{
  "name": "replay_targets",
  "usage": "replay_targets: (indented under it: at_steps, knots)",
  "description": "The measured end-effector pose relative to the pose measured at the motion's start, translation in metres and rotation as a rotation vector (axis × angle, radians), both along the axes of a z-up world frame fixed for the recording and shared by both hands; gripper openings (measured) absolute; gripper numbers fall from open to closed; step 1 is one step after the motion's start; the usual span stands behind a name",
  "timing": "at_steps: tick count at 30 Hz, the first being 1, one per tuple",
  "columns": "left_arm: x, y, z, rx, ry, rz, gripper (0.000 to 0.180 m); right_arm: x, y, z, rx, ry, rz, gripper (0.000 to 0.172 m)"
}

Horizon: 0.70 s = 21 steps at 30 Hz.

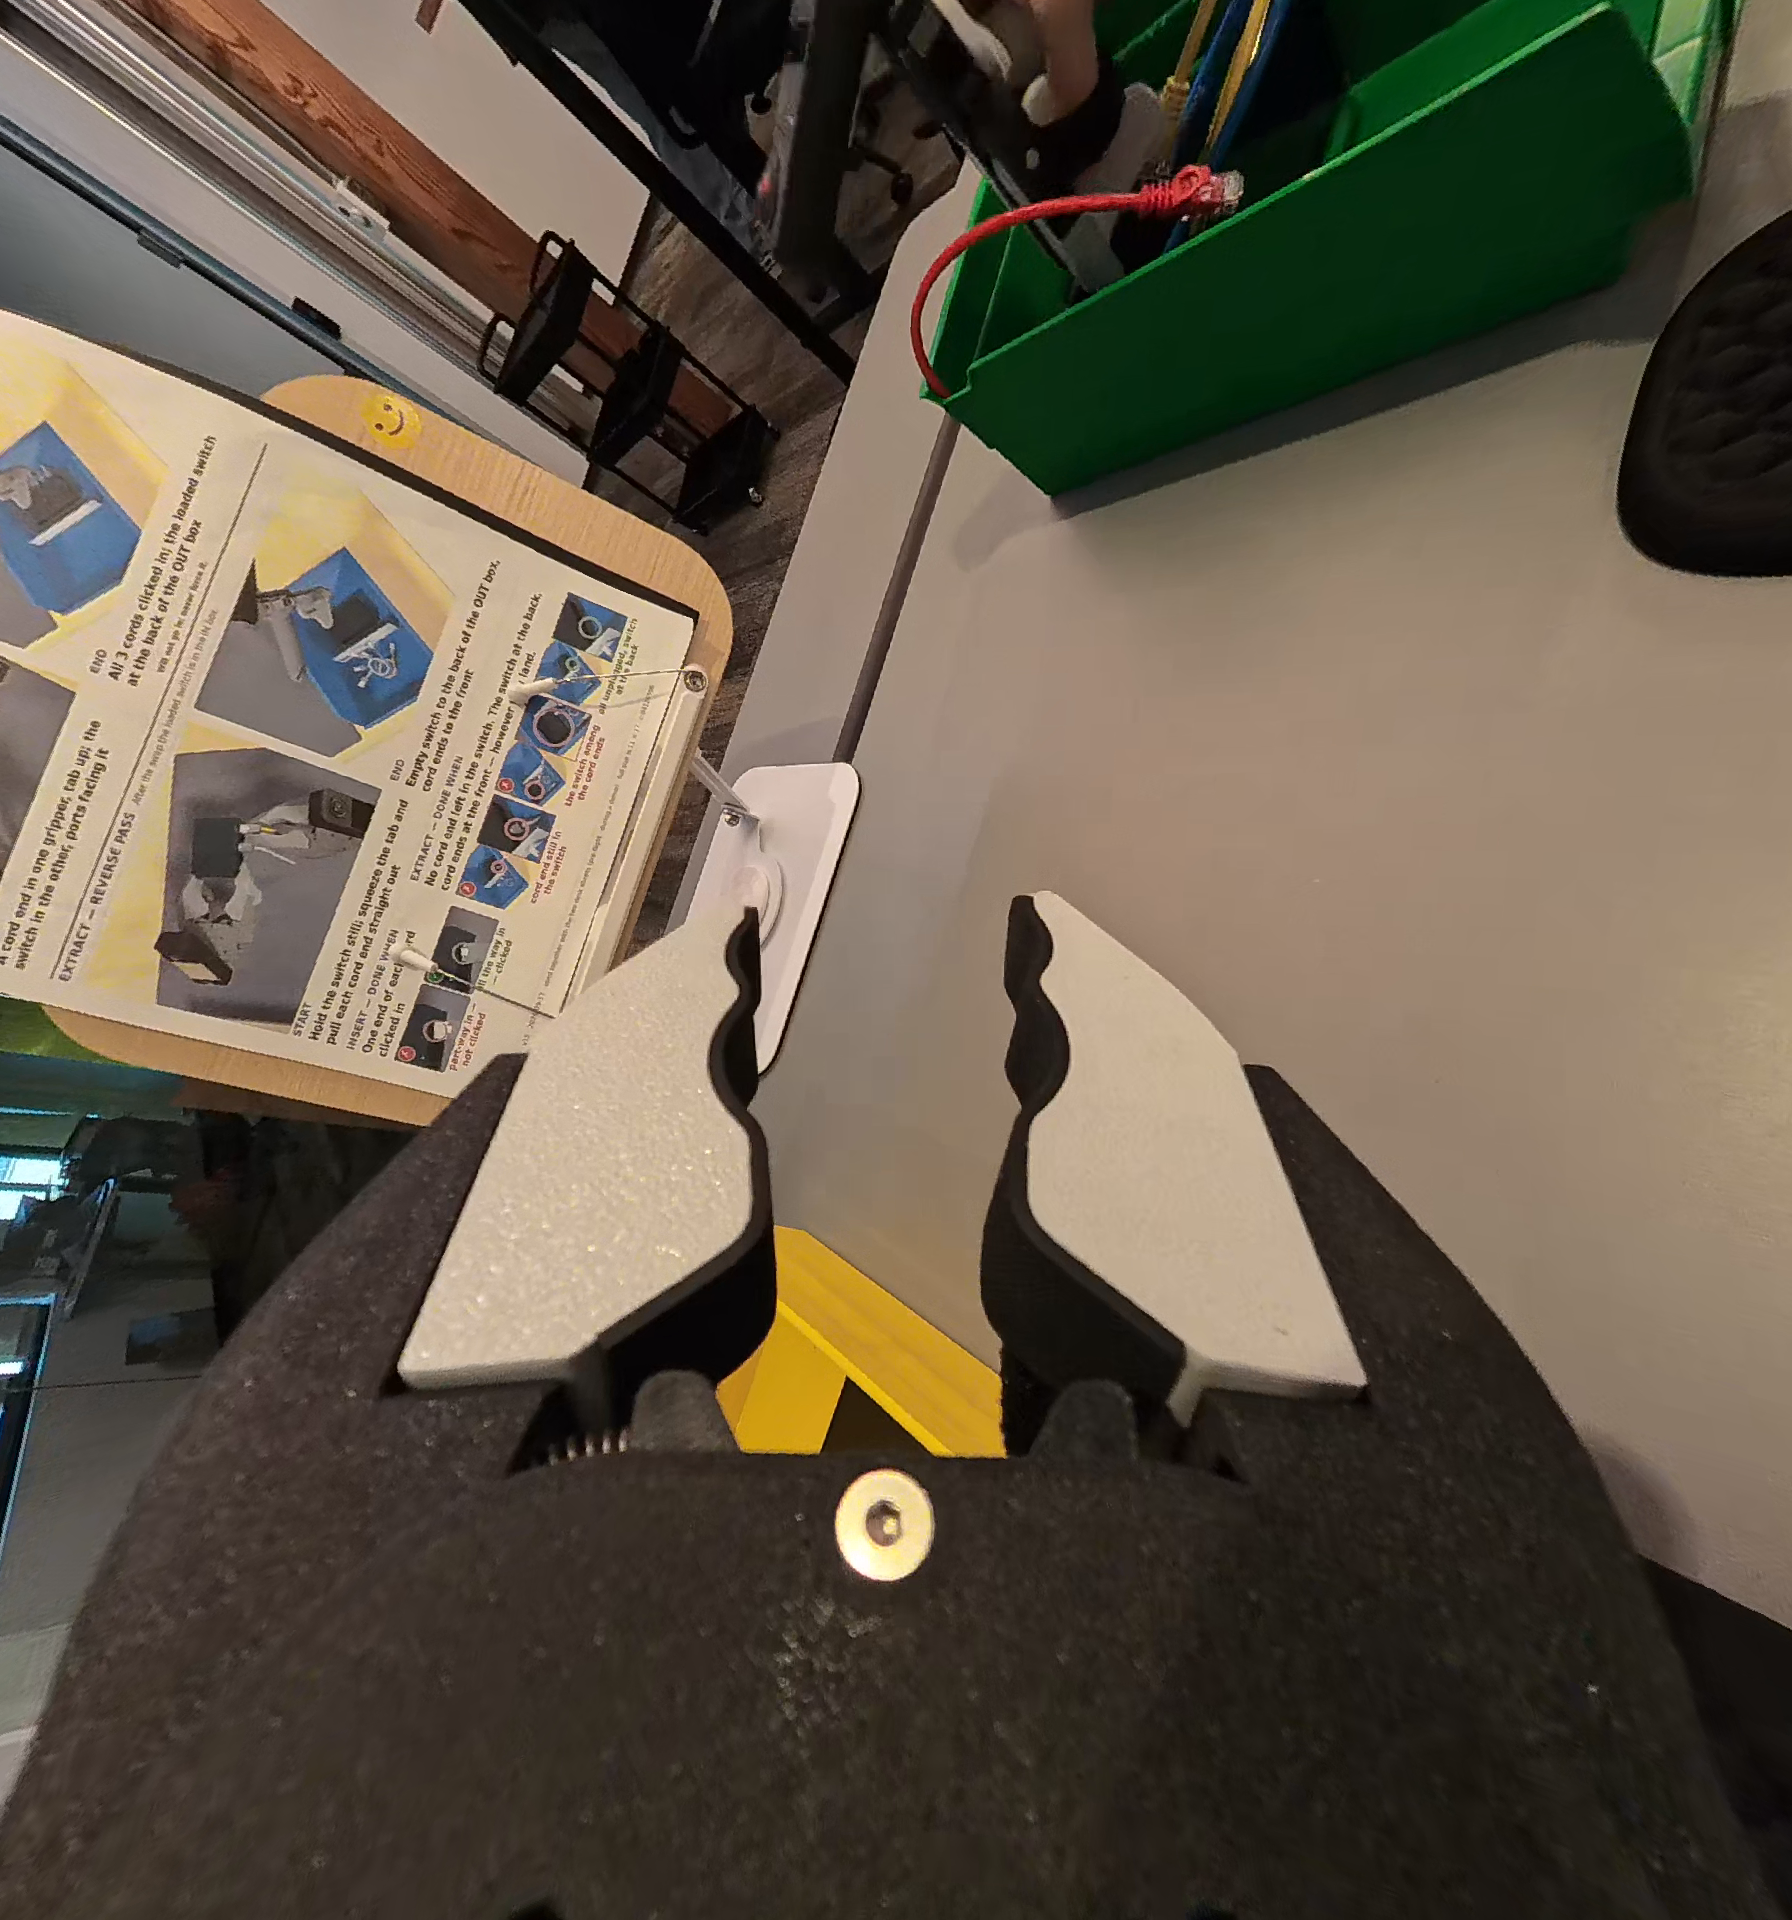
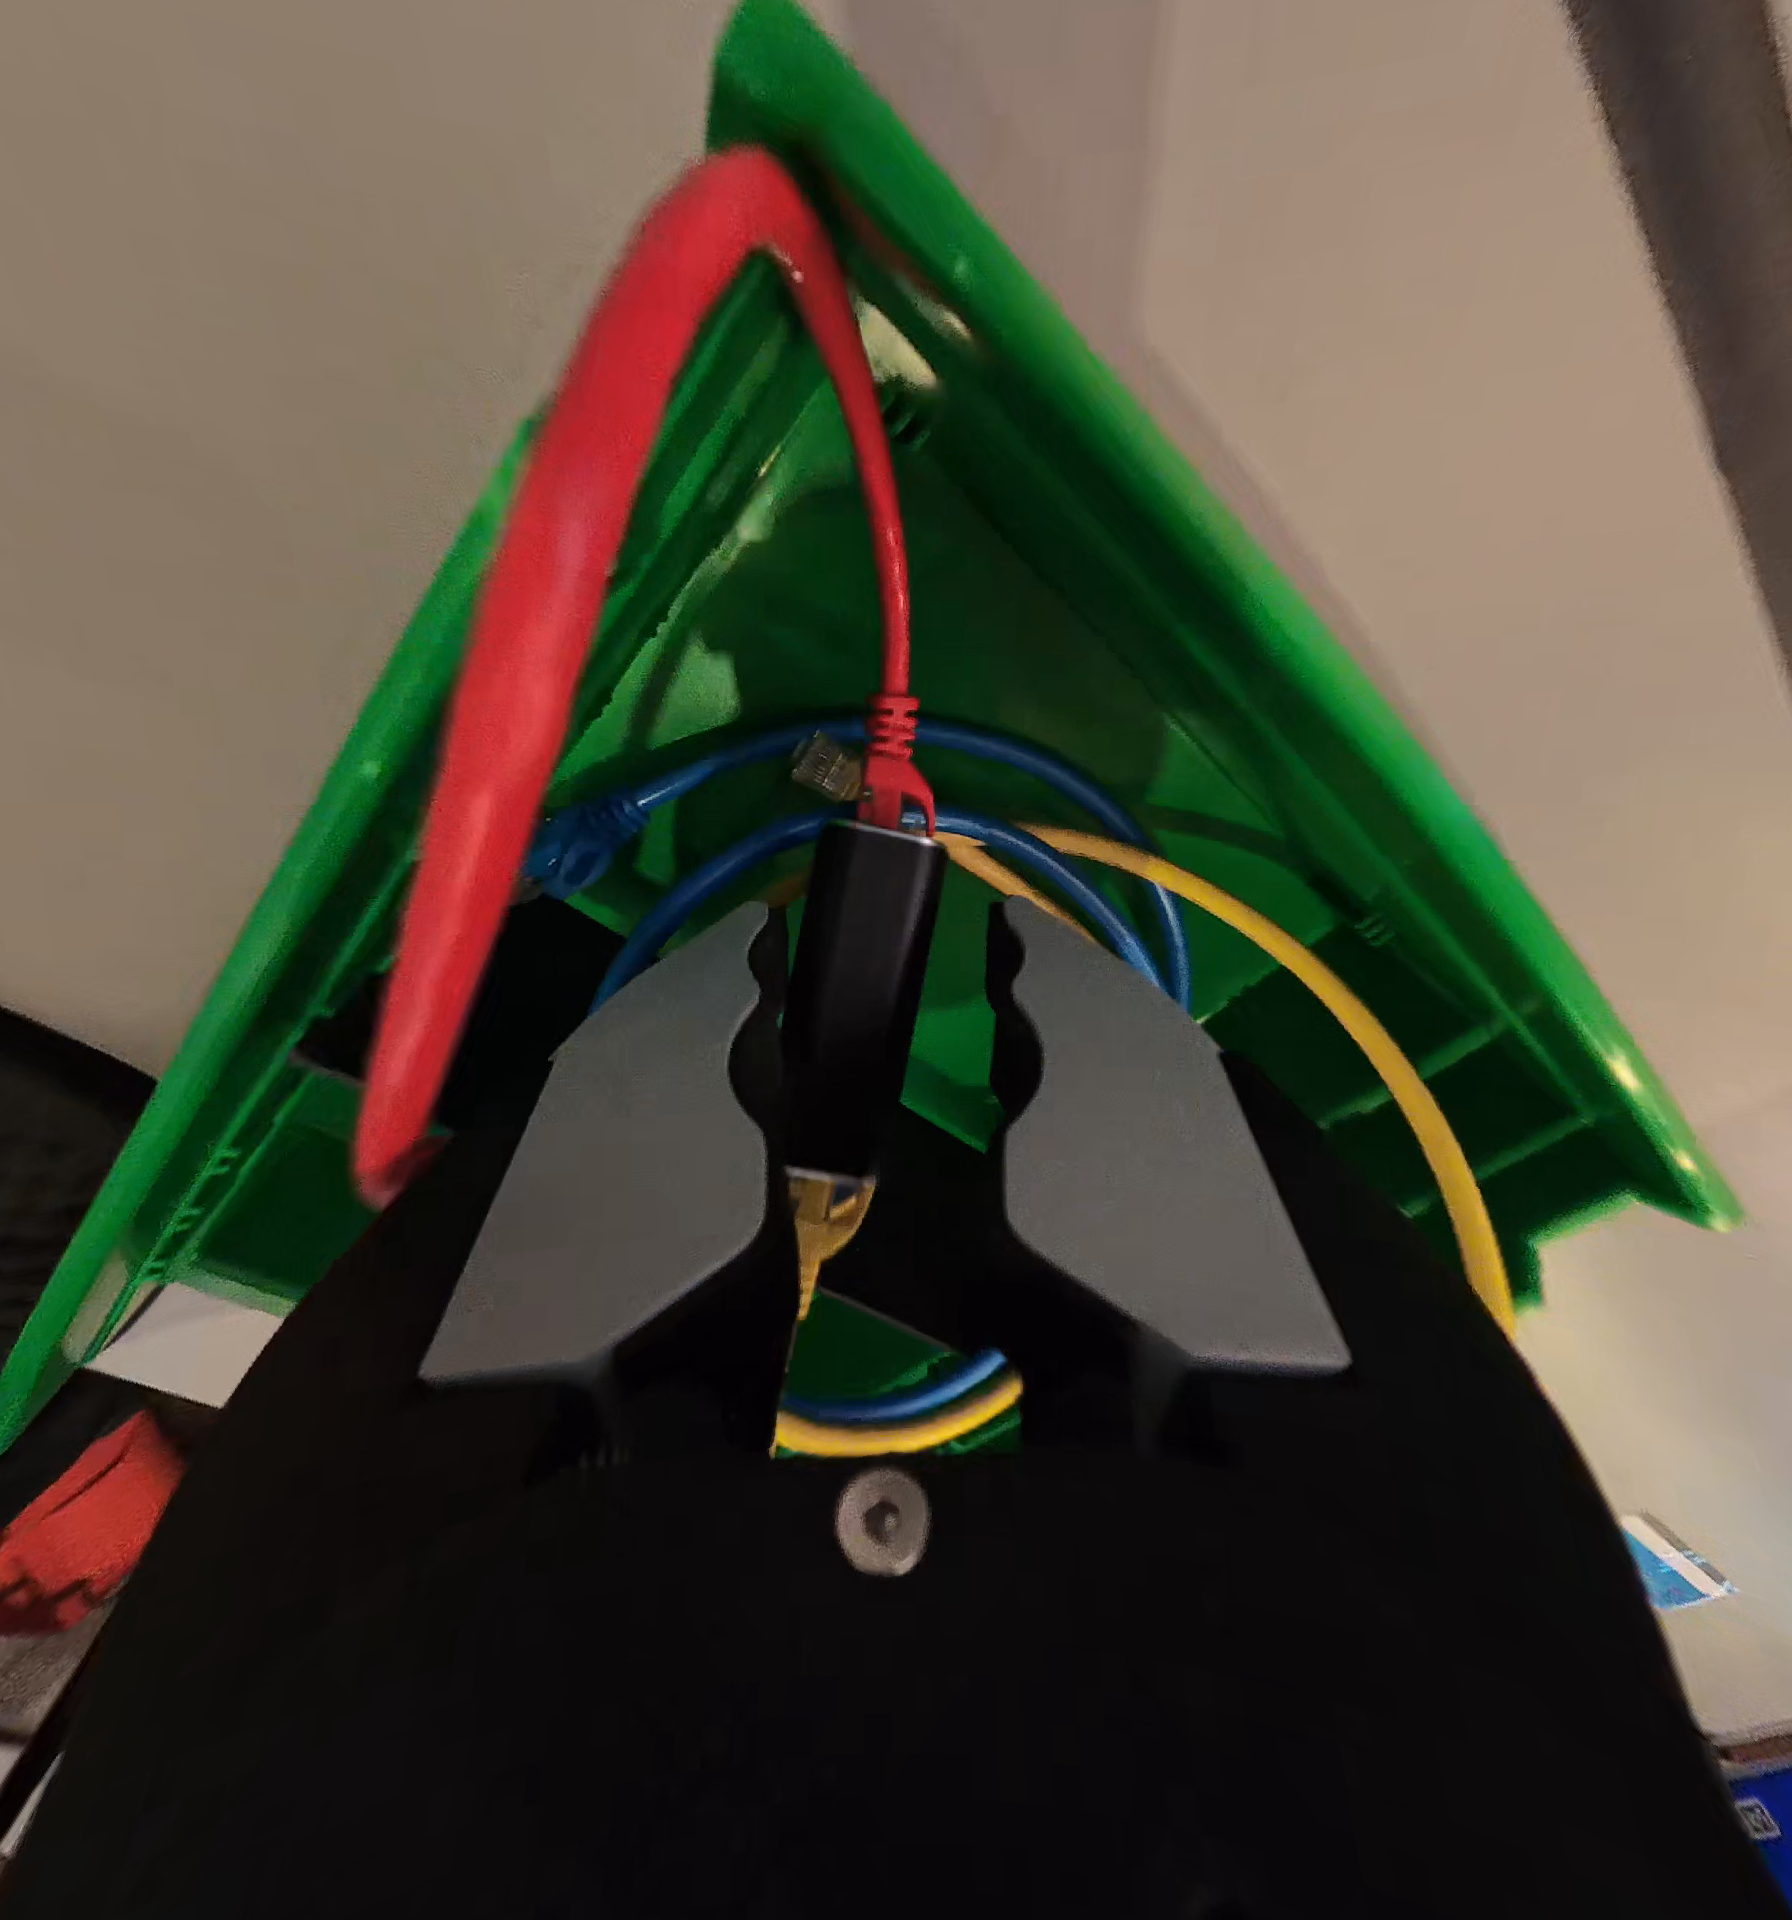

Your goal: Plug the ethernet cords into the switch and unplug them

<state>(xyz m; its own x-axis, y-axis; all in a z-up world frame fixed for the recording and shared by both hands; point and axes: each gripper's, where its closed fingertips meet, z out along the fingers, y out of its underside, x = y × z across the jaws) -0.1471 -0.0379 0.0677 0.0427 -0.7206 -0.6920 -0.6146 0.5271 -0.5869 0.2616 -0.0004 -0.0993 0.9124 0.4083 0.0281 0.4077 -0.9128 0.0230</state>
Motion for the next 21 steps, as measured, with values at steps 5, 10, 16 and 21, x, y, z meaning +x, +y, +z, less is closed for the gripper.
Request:
replay_targets:
  at_steps: [5, 10, 16, 21]
  knots:
    - [0.000, 0.001, 0.000, -0.003, -0.002, 0.000, 0.045, 0.007, 0.001, 0.058, 0.162, -0.089, 0.026, 0.044]
    - [-0.001, 0.003, 0.001, -0.007, -0.003, 0.003, 0.045, 0.008, -0.022, 0.153, 0.634, 0.018, -0.142, 0.046]
    - [-0.006, 0.013, -0.001, -0.016, 0.011, 0.039, 0.045, 0.054, -0.147, 0.127, 0.833, 0.222, -0.900, 0.042]
    - [-0.023, 0.032, 0.001, -0.050, 0.006, 0.122, 0.045, 0.087, -0.172, 0.086, 0.855, 0.209, -1.044, 0.038]
